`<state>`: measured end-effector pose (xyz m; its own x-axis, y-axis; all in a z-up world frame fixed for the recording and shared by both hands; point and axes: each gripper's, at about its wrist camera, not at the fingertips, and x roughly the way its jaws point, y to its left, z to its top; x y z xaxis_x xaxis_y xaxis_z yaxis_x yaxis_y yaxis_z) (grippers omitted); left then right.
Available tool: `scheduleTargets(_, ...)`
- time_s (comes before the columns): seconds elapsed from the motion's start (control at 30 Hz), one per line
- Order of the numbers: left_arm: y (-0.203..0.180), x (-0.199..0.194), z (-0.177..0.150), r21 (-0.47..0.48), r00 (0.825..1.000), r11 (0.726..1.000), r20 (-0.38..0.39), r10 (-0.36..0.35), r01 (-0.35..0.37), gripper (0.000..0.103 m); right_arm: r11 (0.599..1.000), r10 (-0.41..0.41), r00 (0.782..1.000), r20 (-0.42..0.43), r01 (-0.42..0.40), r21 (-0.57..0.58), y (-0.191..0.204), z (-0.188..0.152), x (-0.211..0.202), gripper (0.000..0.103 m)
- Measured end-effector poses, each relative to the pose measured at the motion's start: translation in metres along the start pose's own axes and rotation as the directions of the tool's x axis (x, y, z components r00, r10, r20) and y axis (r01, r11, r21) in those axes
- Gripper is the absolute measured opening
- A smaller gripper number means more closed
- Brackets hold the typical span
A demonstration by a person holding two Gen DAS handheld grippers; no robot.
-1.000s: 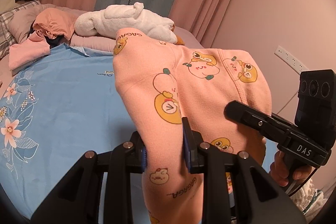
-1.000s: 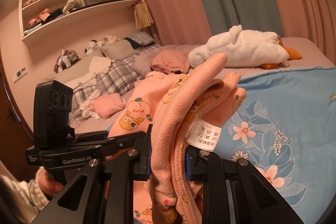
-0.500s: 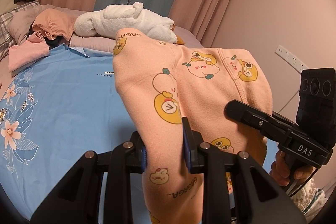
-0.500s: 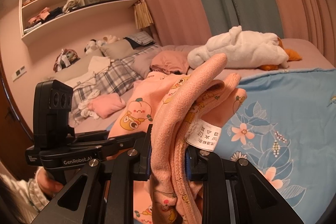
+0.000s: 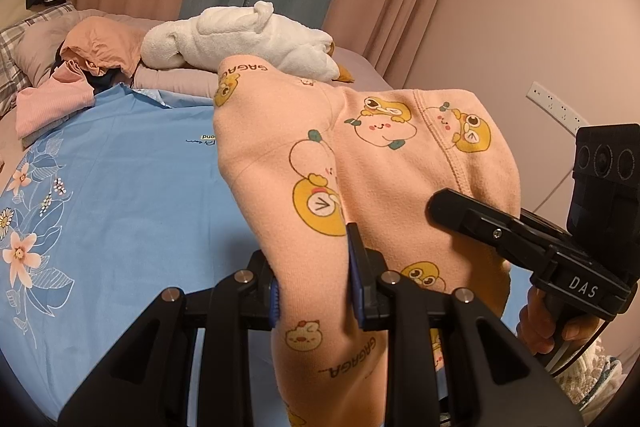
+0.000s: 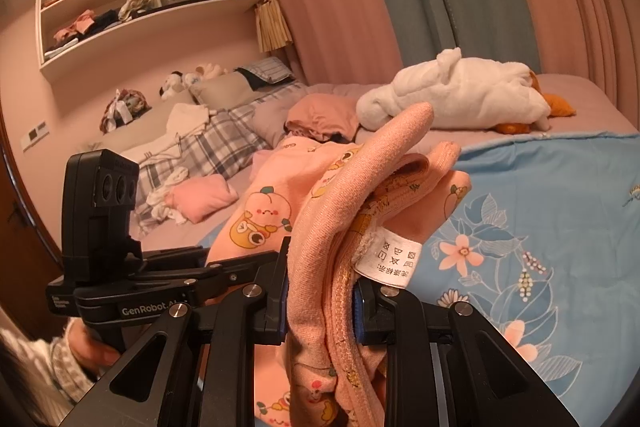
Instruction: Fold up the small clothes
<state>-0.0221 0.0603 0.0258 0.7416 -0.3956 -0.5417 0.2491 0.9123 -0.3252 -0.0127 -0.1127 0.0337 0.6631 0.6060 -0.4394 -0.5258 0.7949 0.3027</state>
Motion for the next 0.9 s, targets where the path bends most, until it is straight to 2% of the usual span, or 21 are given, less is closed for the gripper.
scheduleTargets(0.9, 0.015, 0.009, 0.004, 0.014, 1.0, 1.0, -0.025, -0.006, 0.006, 0.026, 1.0, 0.002, 1.0, -0.015, -0.002, -0.01, -0.011, 0.002, 0.004, 0.025)
